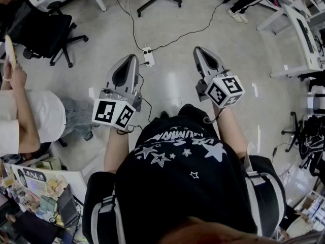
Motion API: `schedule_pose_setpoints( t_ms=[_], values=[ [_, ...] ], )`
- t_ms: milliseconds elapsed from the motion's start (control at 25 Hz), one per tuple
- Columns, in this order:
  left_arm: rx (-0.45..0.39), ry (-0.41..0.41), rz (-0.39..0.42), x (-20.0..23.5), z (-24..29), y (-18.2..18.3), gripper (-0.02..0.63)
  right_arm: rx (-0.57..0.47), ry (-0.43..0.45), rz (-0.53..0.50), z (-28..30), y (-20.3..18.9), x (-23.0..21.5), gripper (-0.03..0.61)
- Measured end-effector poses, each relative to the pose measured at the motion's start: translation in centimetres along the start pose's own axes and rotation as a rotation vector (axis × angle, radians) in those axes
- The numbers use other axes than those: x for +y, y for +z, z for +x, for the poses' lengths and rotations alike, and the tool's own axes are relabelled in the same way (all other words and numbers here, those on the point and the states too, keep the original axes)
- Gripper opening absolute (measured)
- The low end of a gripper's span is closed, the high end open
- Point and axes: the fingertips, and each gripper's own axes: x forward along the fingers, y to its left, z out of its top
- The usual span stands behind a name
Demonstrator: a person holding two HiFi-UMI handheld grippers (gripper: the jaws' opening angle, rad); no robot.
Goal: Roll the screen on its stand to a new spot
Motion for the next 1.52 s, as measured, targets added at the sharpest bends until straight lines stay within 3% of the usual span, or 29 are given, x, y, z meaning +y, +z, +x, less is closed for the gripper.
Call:
schedule_pose_setpoints(
  t_ms=[560,960,1320,1520],
  values=[
    [0.010,-0.037,-0.015,0.5,0.1,-0.4,0.011,-0.022,-0.032,-0.014,-0.1,0.2,-0.2,0.005],
    [0.001,0.024,-0.012,3.2,1.8,0.1,0.011,-0.028,0.026,-0.011,4.8,1.5,-1.0,0.005],
    [0.012,0.101,-0.025,7.5,9.1,-1.6,0.011,-0.040,0.034,0.001,11.6,3.5,-8.4,0.005],
    [-0.025,0.120,0.005,9.1,15.3,-0.5,0.011,-0.050,0.044,-0.014,15.6,6.0,-13.6,0.005]
  ],
)
